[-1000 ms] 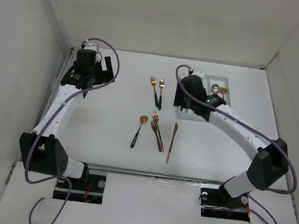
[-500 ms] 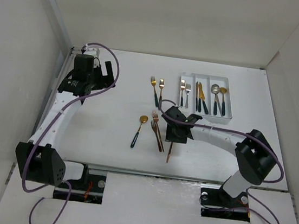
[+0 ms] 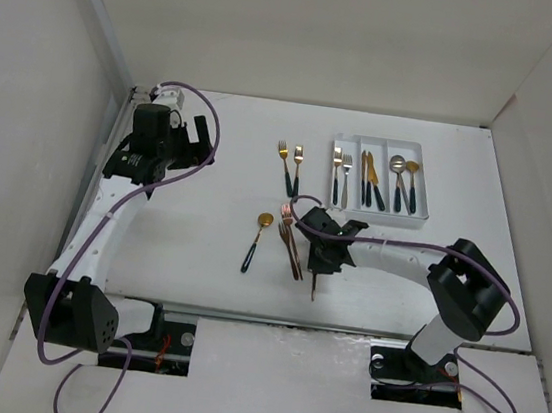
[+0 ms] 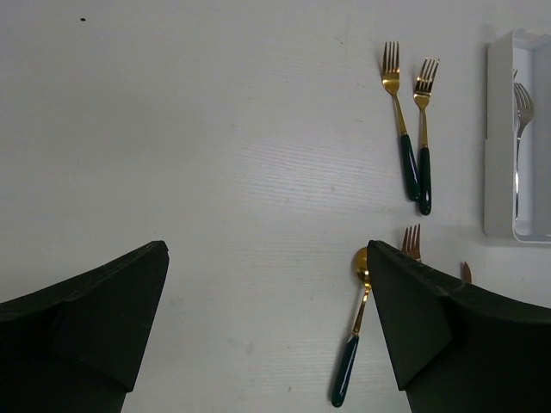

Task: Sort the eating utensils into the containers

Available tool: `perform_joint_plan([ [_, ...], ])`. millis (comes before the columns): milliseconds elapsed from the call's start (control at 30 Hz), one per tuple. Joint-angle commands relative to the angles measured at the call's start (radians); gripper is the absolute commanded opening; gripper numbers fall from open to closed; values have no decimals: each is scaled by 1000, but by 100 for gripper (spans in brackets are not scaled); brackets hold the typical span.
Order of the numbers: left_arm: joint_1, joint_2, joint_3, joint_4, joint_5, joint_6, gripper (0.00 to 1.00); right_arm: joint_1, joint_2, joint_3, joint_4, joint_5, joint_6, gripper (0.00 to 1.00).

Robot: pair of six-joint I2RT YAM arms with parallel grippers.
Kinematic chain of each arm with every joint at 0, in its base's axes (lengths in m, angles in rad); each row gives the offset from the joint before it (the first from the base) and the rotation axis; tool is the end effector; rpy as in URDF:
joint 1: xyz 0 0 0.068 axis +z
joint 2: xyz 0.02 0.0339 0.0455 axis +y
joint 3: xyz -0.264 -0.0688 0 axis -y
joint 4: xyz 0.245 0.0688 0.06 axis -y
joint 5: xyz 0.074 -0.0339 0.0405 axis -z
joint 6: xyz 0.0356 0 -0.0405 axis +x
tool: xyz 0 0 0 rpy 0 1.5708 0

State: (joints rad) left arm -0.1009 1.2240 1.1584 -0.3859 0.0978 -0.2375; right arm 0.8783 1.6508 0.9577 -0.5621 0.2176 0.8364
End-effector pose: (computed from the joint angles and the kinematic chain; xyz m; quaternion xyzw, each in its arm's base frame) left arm 0.2754 -0.0314 0.3578 -0.0319 0.8462 -0.1301 0.5157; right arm 0.1985 0.2273 0.1629 -0.0035 0.9819 0.0479 0.1833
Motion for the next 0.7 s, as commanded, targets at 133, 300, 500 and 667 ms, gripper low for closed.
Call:
perform_joint_plan([
  [133,4,-32,-8,24,29,-3,100,10,53,-2,-7,48,-14,0],
  [300,4,-14,-8,24,39,-3,100,30,-15,61,-59,131,-82,0],
  [500,4,6,1,24,39,-3,100,30,-115,174,-142,216,-155,0],
  [667,4,35,23,24,39,6,100,15,-77,387,-174,304,-269,0],
])
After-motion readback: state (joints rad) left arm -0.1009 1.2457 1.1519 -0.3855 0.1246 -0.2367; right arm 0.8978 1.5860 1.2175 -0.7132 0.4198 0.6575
